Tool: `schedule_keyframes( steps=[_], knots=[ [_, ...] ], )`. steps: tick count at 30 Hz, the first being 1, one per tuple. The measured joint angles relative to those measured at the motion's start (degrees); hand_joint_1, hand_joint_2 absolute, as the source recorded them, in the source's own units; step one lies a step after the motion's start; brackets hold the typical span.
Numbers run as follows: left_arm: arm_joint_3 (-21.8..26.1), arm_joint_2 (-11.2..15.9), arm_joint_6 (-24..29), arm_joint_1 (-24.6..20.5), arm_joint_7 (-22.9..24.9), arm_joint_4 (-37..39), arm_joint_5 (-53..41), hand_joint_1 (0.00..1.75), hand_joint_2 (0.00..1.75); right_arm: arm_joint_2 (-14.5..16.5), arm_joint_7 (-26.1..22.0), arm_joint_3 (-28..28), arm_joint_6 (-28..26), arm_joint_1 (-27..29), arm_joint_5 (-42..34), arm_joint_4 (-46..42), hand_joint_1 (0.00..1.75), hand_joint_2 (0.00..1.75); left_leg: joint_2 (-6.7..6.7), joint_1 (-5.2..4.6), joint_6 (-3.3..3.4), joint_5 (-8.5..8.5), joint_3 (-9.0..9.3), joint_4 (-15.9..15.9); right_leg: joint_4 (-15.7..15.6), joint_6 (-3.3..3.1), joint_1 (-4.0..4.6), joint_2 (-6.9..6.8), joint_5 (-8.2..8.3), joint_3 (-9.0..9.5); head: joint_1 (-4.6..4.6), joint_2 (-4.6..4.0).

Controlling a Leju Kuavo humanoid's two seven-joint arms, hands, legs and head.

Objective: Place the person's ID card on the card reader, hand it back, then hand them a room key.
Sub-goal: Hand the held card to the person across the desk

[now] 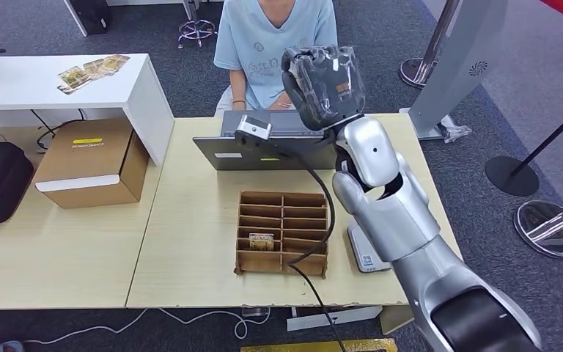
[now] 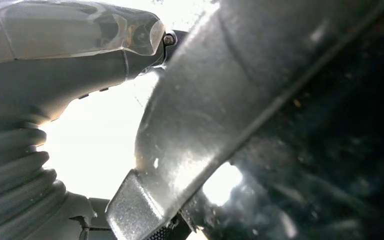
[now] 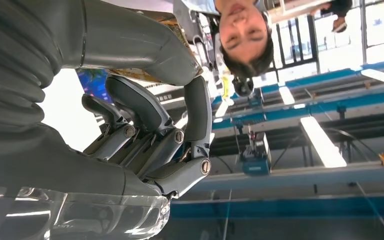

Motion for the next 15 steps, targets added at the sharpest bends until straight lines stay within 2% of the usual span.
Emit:
schedule_keyframes(
  steps=[15],
  knots=[
    [2.0,0.0,2.0,1.0,-1.0,0.0,2.1,0.00,1.75,5.4,0.6,0.8,3.0,-8.8,-0.9,17.4,1.75,1.75,0.00,-0.07,0.02,0.01,0.00,0.0,0.0,0.00,-0.06,0.00,0.00,-0.01,0.01,0.00]
  ],
)
